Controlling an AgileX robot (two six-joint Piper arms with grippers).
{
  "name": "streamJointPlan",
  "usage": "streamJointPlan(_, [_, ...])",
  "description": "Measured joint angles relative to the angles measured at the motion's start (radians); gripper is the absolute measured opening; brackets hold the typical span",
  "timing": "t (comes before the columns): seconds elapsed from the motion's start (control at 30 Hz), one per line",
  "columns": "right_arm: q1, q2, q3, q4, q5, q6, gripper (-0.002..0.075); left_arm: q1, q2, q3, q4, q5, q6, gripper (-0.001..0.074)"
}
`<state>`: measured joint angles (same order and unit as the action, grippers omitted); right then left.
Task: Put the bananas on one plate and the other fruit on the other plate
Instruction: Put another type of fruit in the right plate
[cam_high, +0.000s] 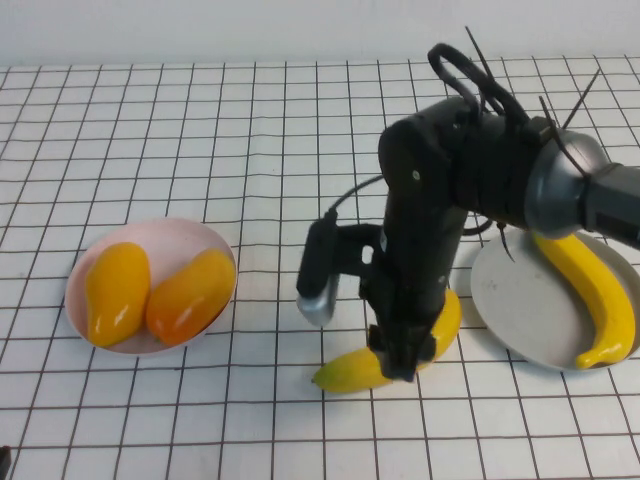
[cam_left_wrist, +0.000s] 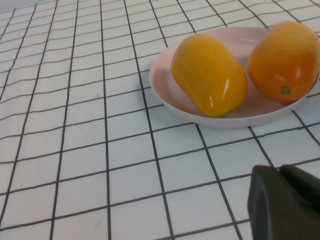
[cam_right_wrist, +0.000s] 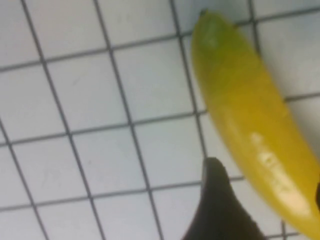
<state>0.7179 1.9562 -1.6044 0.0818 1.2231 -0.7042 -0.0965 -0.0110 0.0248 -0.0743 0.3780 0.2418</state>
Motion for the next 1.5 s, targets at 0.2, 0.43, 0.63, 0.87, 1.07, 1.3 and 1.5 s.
streamJointPlan(0.2, [0.000, -0.088, 0.136, -0.096, 0.000, -0.078, 0.0368, 0.000, 0.000, 0.000, 0.000, 0.000, 0.000, -0.0004])
streamJointPlan(0.43, [0.000, -0.107, 0.141, -0.044, -0.088, -0.202, 0.0376, 0.000, 0.000, 0.000, 0.000, 0.000, 0.000, -0.0004])
streamJointPlan(0.63, [0.000, -0.057, 0.141, 0.020, -0.184, -0.346, 0.0440, 0.000, 0.000, 0.000, 0.000, 0.000, 0.000, -0.0004])
streamJointPlan(0.87, [0.000, 0.012, 0.142, 0.045, -0.177, -0.405, 0.0454, 0.000, 0.000, 0.000, 0.000, 0.000, 0.000, -0.0004])
streamJointPlan(1.07, [0.000, 0.042, 0.148, 0.047, -0.184, -0.412, 0.0403, 0.000, 0.000, 0.000, 0.000, 0.000, 0.000, -0.0004])
streamJointPlan(1.3, [0.000, -0.009, 0.124, 0.036, -0.176, -0.254, 0.0313, 0.000, 0.000, 0.000, 0.000, 0.000, 0.000, -0.0004])
streamJointPlan(1.5, [0.000, -0.132, 0.066, -0.057, -0.089, 0.170, 0.0313, 0.000, 0.000, 0.000, 0.000, 0.000, 0.000, -0.0004])
